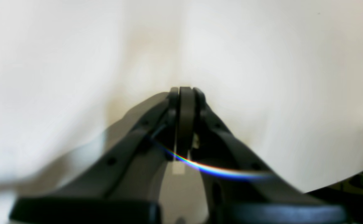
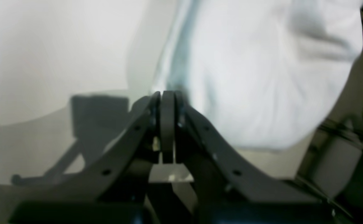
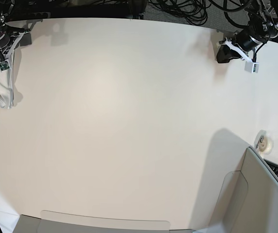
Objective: Layout the t-shirt on the table in an organized manner, then fold the t-shirt properly
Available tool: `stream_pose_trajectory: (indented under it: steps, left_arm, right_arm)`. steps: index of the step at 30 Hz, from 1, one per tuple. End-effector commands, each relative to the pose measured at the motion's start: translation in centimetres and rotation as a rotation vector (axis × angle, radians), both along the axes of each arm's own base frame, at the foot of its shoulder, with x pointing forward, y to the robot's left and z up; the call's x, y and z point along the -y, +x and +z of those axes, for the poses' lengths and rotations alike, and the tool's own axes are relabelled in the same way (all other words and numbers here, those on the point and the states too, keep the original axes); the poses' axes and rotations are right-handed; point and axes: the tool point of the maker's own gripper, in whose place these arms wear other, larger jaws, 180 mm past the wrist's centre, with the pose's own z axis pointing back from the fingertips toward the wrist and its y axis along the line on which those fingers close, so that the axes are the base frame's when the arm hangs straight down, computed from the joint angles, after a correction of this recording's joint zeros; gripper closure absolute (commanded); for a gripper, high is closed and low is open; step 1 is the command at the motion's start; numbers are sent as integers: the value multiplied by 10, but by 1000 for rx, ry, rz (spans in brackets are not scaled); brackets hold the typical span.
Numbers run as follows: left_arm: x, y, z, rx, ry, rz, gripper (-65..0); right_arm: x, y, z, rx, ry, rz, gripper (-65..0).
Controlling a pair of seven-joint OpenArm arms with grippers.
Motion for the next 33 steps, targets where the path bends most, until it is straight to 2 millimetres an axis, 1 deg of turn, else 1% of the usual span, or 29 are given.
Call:
stream_pose_trajectory:
  steps: [1,2,3,4,6,8,9,10,11,13,15,16,18,19,22,25,26,28,30,32,33]
  left_arm:
    - [-8,1,14,8,81,-36,0]
    - [-11,8,32,60,123,-42,0]
    - [-17,16,57,122,184,-47,0]
    - [-20,20,79,169,245,-56,0]
    - [-27,19,109,200,347,-70,0]
    - [-45,9,111,154,386,-42,0]
    - [-59,1,114,129,409,-11,0]
    - [-70,-5,116,114,421,18,0]
    - [-78,-18,116,86,427,42,0]
    - [-87,-43,114,36,422,68,0]
    - [-93,-73,117,-2,398,94,0]
    - [-94,-83,118,-11,380,107,0]
    - [-90,-114,116,-58,338,148,0]
    - [-89,-126,115,-76,321,163,0]
    - [-83,-152,112,-135,293,188,0]
    - [-79,-170,106,-184,267,209,0]
    - [-79,-176,102,-201,255,221,0]
    - [-81,-185,93,-230,224,249,0]
    - [-84,-196,82,-262,182,288,0]
    - [-82,-213,59,-332,120,323,0]
    - [-78,-223,44,-384,90,325,0]
  right_arm:
    - [-1,10,15,51,-16,23,0]
    - [-6,17,19,77,-6,33,0]
    - [-14,25,22,110,17,38,0]
    - [-22,29,21,133,50,27,0]
    - [-37,31,15,149,99,16,0]
    - [-59,31,6,134,144,46,0]
    - [-71,27,0,113,165,69,0]
    - [-78,21,-5,90,175,88,0]
    - [-85,14,-11,66,189,104,0]
    - [-93,0,-20,19,204,121,0]
    - [-101,-20,-31,-42,222,133,0]
    - [-106,-30,-35,-70,231,138,0]
    - [-114,-59,-46,-148,253,144,0]
    - [-120,-76,-51,-189,270,140,0]
    - [-123,-120,-58,-295,286,123,0]
    - [-125,-157,-60,-380,313,108,0]
    - [-124,-168,-58,-398,329,92,0]
    - [-113,-190,-53,-434,333,41,0]
    - [-108,-205,-51,-463,334,14,0]
    - [-108,-221,-56,-502,346,-20,0]
    - [-108,-233,-62,-531,359,-49,0]
